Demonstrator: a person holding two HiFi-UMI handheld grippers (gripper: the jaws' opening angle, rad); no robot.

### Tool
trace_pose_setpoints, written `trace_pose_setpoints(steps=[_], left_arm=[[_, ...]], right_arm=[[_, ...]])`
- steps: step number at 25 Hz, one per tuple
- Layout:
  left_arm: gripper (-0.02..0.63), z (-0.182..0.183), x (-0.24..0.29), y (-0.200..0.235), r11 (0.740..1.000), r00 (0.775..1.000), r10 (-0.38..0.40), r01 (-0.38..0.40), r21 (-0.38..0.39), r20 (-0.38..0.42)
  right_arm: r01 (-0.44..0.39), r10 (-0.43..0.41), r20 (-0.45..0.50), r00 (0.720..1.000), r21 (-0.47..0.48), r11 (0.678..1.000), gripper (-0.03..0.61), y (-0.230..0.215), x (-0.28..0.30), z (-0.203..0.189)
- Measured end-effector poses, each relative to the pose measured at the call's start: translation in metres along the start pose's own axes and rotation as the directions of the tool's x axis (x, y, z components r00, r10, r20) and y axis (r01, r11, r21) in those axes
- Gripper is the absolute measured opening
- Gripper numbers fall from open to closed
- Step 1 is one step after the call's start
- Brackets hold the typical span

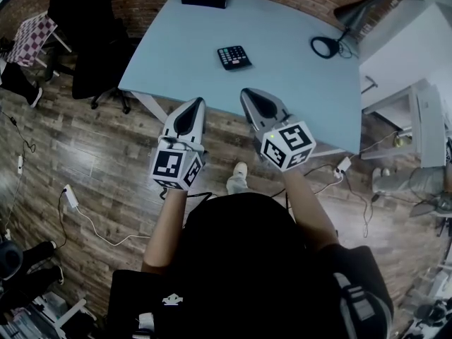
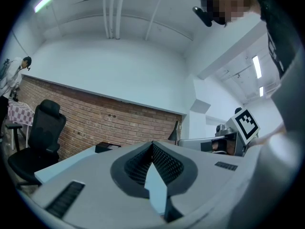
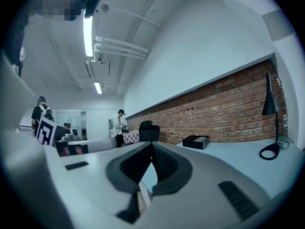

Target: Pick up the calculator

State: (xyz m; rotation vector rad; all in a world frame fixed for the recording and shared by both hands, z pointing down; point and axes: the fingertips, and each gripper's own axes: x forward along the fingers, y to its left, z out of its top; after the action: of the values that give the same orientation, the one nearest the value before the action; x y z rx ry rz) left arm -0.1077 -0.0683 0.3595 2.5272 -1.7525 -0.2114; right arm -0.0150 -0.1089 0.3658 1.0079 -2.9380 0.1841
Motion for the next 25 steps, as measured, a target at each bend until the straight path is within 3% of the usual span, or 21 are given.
trace_pose_setpoints(steps=[25], left_arm=[[0.003, -0.03, 0.11, 0.014, 1.0, 0.997, 0.027, -0.027, 0.004, -0.079]], right_arm=[[-0.035, 0.035, -0.015, 0.999, 0.057, 0.998, 0.005, -0.108, 0.053, -0.002]])
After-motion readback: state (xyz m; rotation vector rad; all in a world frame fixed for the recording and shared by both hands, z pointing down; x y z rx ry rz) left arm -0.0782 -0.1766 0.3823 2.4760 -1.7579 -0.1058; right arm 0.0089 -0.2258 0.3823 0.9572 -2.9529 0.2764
